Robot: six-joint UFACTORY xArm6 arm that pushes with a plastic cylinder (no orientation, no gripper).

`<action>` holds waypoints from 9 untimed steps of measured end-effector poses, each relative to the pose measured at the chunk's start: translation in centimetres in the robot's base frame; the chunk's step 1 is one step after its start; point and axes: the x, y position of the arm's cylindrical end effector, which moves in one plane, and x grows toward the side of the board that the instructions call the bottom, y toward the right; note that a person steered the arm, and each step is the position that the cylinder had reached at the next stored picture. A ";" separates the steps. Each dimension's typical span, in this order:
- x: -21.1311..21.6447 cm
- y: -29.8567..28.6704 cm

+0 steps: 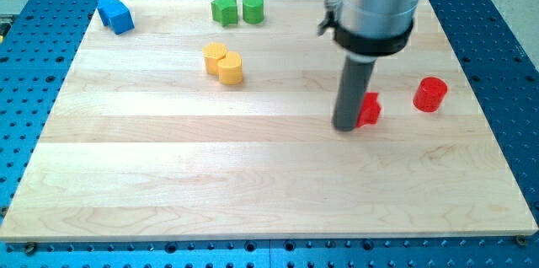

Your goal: Keep arm in between red and yellow blocks

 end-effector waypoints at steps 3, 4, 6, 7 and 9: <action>-1.5 7.0; -1.6 -0.7; -1.6 -5.5; -1.6 -5.5; -8.0 -5.7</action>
